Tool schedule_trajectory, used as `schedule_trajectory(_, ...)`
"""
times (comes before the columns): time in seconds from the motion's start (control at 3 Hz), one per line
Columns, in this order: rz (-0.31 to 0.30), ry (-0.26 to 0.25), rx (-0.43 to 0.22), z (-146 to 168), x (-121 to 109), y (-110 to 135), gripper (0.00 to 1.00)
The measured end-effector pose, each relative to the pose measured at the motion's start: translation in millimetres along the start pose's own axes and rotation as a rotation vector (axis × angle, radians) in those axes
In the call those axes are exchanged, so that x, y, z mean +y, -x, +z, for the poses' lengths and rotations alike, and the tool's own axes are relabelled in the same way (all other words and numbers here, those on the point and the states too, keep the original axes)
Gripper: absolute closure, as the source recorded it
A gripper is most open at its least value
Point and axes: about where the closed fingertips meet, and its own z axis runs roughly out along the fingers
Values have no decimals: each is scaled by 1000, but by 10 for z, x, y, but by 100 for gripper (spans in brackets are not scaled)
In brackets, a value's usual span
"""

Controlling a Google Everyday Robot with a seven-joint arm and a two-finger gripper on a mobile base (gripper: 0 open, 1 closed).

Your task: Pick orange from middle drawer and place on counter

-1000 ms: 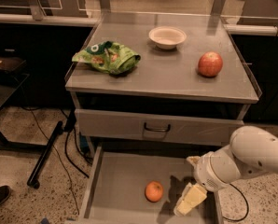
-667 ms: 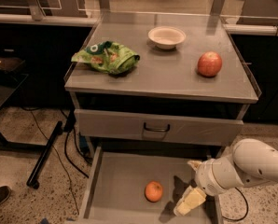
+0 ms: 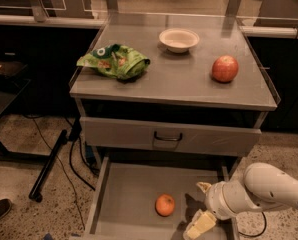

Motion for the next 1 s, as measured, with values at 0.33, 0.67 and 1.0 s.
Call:
schedule_trajectory(0.33, 0, 0, 0, 1, 0, 0, 0)
schedule_trajectory(0.67, 47, -41, -30, 511, -239, -140, 0)
schedule_trajectory(1.0, 47, -41, -30, 511, -239, -140, 0)
